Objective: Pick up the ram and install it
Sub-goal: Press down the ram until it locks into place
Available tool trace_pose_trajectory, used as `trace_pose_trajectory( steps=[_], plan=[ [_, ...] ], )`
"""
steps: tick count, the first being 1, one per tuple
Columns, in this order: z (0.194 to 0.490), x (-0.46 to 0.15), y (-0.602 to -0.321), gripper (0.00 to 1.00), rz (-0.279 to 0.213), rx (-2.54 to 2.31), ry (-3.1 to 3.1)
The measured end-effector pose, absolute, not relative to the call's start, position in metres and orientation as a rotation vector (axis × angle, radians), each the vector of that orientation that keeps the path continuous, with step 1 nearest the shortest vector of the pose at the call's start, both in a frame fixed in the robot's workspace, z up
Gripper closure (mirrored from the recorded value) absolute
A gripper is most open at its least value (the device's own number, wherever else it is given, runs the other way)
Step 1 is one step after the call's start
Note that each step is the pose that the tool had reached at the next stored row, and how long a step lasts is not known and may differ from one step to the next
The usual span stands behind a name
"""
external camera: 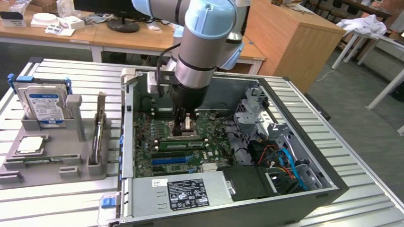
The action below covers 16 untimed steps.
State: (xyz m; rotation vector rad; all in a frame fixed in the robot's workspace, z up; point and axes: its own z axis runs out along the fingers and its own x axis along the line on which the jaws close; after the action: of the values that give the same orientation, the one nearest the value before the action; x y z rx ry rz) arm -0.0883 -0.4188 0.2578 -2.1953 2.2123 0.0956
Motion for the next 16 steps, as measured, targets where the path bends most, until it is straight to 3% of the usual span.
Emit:
trace_pose_trajectory(
  steps=[16],
  plan=[
    [0.2494, -0.0884, -0.4189, 0.89, 0.096, -2.196, 2.212]
  ],
)
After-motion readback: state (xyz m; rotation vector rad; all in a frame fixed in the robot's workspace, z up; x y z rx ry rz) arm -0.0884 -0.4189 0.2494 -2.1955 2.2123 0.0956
